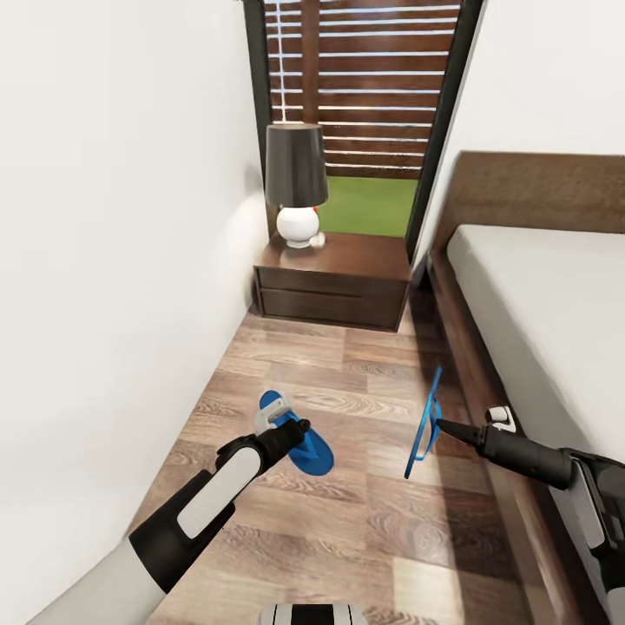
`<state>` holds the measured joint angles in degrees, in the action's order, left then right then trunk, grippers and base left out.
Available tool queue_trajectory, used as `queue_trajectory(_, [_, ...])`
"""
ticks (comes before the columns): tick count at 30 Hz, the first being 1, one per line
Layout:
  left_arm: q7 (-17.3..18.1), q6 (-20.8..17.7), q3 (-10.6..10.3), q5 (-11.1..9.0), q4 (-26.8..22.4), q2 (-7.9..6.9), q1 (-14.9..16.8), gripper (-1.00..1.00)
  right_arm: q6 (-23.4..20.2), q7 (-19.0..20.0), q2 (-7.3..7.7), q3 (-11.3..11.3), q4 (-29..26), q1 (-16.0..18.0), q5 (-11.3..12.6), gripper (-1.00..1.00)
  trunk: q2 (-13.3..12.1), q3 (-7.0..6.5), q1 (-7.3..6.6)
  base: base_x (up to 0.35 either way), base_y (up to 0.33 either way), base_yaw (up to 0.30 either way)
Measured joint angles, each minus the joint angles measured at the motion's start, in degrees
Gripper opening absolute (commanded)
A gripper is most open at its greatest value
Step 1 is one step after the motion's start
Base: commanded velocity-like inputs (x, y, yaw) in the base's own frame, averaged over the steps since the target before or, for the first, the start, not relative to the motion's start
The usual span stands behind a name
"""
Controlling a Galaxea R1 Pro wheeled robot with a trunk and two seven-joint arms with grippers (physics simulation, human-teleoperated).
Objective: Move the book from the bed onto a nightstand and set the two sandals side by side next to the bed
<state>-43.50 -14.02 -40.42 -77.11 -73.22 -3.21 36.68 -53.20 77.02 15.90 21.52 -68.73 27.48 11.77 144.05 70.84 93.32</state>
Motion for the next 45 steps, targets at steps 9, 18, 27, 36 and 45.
queue_trajectory(9, [0.0,0.1,0.0,0.0,0.0,0.0,0.0,-1.0,0.0,0.0,0.0,0.0,0.0,0.0,0.0,-1.0,0.0,0.0,0.0,-0.324,0.005,0.0])
queue_trajectory(18, [0.0,0.3,0.0,0.0,0.0,0.0,0.0,-1.0,0.0,0.0,0.0,0.0,0.0,0.0,0.1,-1.0,0.0,0.0,-0.04,-0.026,0.093,0.0])
queue_trajectory(27, [0.0,0.4,0.0,0.0,0.0,0.0,0.0,-1.0,0.0,0.0,0.0,0.0,0.0,0.0,0.0,-1.0,0.0,0.0,-0.04,0.024,0.105,0.0])
queue_trajectory(36, [0.0,0.4,-0.1,0.0,0.0,0.16,0.0,-1.0,0.0,0.0,0.0,0.0,0.0,0.0,0.0,-1.0,0.0,0.0,0.0,-0.276,0.002,0.0])
queue_trajectory(45, [0.0,0.4,-0.1,0.0,0.0,0.15,0.0,-1.0,0.0,0.0,0.0,0.0,0.0,0.0,0.0,-1.0,0.0,0.0,0.0,-0.342,0.0,0.0])
